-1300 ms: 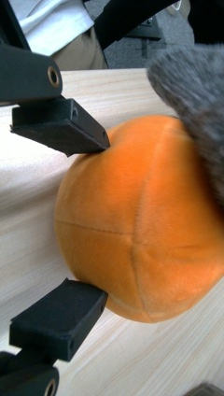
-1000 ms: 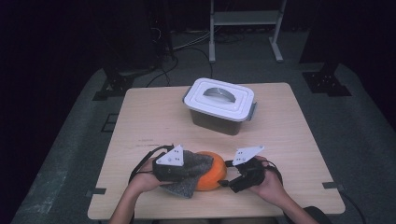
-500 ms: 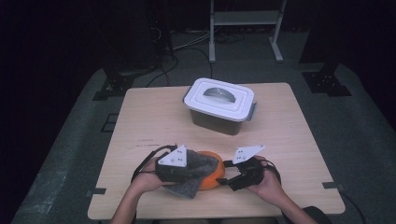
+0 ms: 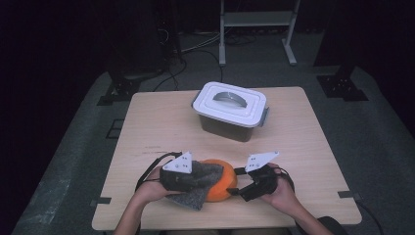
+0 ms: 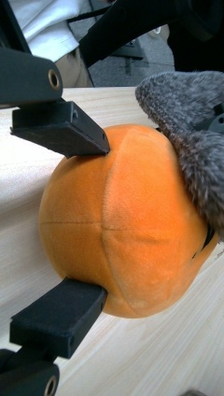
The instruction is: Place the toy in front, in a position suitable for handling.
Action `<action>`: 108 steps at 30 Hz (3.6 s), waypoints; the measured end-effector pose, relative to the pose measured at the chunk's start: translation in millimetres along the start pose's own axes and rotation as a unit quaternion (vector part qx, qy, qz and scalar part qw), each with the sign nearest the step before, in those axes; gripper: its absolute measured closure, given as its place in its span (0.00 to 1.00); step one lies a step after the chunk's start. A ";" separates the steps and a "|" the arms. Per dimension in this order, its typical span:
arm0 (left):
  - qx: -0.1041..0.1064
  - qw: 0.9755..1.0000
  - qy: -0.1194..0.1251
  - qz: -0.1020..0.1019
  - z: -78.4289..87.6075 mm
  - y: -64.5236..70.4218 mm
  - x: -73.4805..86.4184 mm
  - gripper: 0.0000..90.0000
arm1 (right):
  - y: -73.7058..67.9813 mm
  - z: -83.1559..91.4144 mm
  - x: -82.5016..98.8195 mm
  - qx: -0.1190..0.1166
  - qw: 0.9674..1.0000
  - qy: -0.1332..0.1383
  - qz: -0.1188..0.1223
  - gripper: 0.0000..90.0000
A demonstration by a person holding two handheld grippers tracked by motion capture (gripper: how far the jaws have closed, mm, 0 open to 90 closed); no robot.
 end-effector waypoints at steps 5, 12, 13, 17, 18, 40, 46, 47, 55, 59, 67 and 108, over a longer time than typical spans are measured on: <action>0.001 1.000 0.000 -0.015 -7.6 5.6 -11.7 0.81 | -9.1 -2.2 -2.0 0.001 0.999 -0.004 0.035 0.28; 0.059 0.998 0.010 0.027 -13.3 9.2 -1.1 0.80 | -4.0 2.3 -3.5 -0.009 1.000 0.015 0.014 0.27; 0.056 0.998 0.009 0.023 -13.9 9.4 -2.2 0.80 | -5.0 1.2 -3.3 -0.011 1.000 0.011 0.016 0.27; 0.018 1.000 0.022 0.011 -7.7 4.6 -10.3 0.81 | -7.4 -0.3 -1.7 -0.009 1.000 0.006 0.027 0.29; 0.004 1.000 0.022 0.010 -6.0 2.4 -11.1 0.81 | -8.5 -0.8 -1.3 -0.009 0.999 0.004 0.033 0.29; 0.023 0.999 0.004 0.039 -8.9 -2.5 1.2 0.80 | -2.1 -6.1 1.8 -0.008 1.000 -0.010 0.020 0.26; -0.022 0.997 0.004 0.071 11.3 -21.3 18.3 0.80 | -1.6 -6.4 4.3 -0.008 1.000 -0.011 0.021 0.26; -0.018 0.997 0.008 0.077 11.8 -22.0 20.5 0.80 | -1.5 -6.6 4.5 -0.009 1.000 -0.010 0.020 0.26; 0.041 0.996 0.004 0.079 -1.3 -8.9 20.6 0.80 | -2.3 -5.1 3.2 -0.020 1.000 -0.008 0.004 0.24; 0.057 0.996 -0.003 0.069 -6.0 -2.1 17.1 0.80 | -3.5 -6.7 4.5 -0.018 1.000 -0.017 0.018 0.24; -0.007 0.996 0.002 0.090 11.3 -22.0 25.1 0.80 | -1.7 -5.7 6.5 -0.014 0.999 -0.022 0.022 0.30; 0.026 0.992 0.037 0.121 0.2 -16.2 26.8 0.80 | 30.8 5.5 -10.1 -0.044 0.998 -0.014 -0.039 0.23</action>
Point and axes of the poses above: each handheld gripper's, and its own axes: z roughly backward along the jaws, x roughly out of its underside, y roughly to its right, the point moved 5 cm from there along -z, roughly forward along the jaws, and after that the axes turned 5 degrees about y, right-handed, at the moved point
